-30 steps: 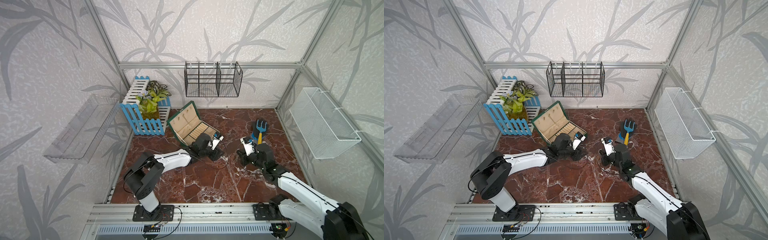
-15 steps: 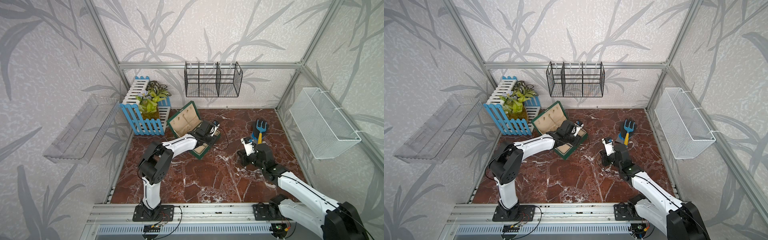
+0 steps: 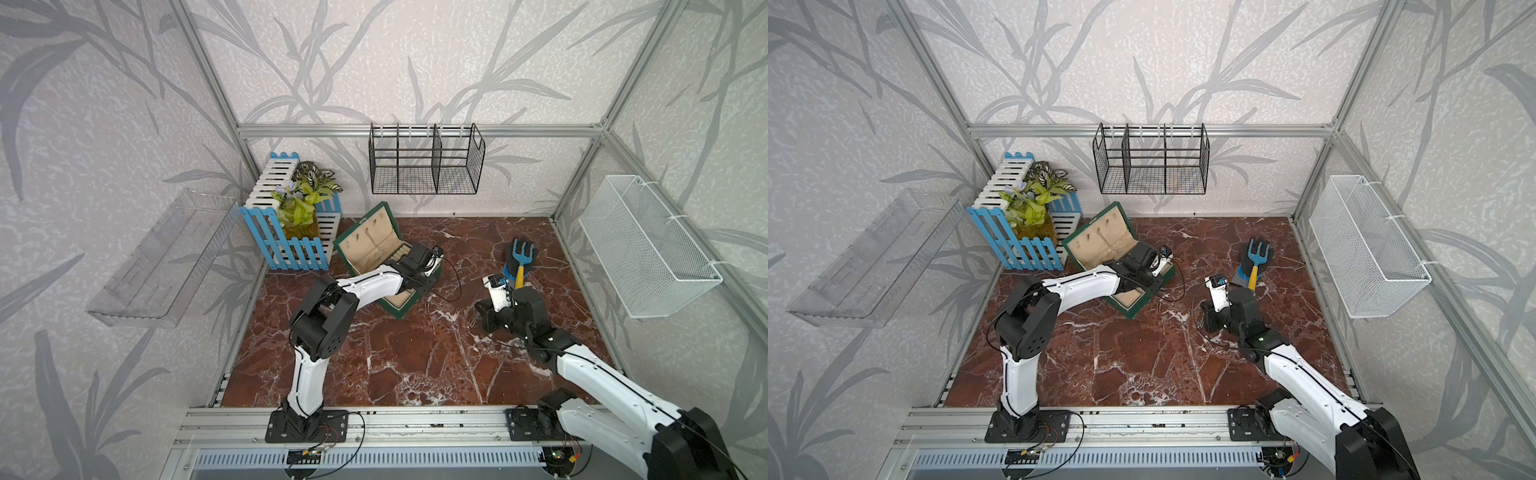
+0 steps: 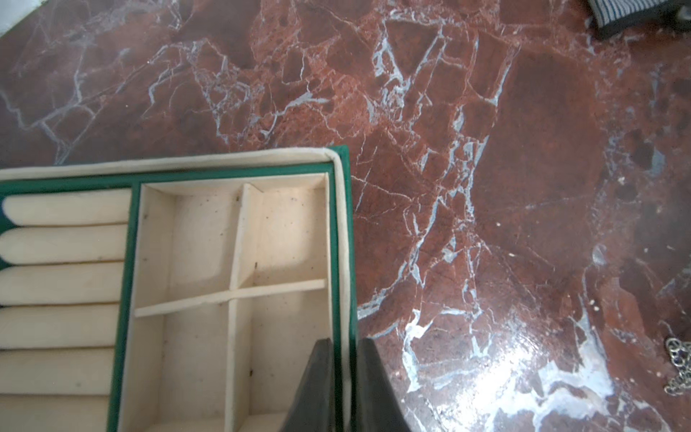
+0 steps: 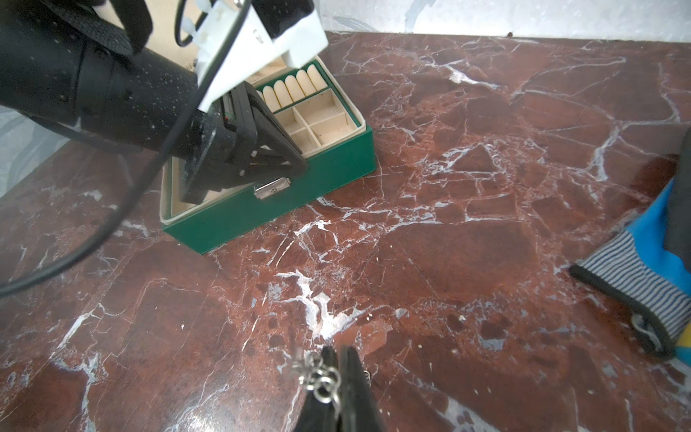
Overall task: Put jewelry chain into jewelry box
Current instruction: Move the jewelry box to the center of the board.
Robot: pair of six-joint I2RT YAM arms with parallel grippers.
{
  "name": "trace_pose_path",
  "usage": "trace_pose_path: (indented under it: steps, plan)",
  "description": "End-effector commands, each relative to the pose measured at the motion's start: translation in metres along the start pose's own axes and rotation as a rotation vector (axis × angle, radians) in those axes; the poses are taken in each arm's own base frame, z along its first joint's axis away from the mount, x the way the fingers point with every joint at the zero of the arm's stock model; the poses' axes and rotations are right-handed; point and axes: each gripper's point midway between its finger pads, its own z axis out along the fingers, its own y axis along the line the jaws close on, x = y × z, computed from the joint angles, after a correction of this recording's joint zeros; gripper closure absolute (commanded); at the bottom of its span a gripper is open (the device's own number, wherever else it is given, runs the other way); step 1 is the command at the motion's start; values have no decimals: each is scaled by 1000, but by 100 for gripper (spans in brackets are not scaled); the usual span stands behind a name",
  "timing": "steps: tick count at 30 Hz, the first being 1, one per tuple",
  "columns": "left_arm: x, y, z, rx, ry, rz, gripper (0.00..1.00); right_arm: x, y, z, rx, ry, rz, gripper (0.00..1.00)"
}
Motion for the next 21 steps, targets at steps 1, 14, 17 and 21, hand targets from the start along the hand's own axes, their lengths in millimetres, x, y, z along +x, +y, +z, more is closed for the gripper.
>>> trace_pose_path:
  steps: [1, 14, 17, 21]
  plan:
    - [19, -16, -12, 49, 12, 59, 92, -20, 2, -11, 15, -23, 2, 98]
    - [89, -132, -89, 346, -87, 340, 95, -56, 7, -52, 70, 21, 2, 98]
    - [112, -160, -103, 385, -63, 395, 95, -64, 12, -59, 53, 10, -6, 98]
    - [129, -189, -121, 443, -65, 432, 93, -69, 19, -62, 18, -5, -8, 98]
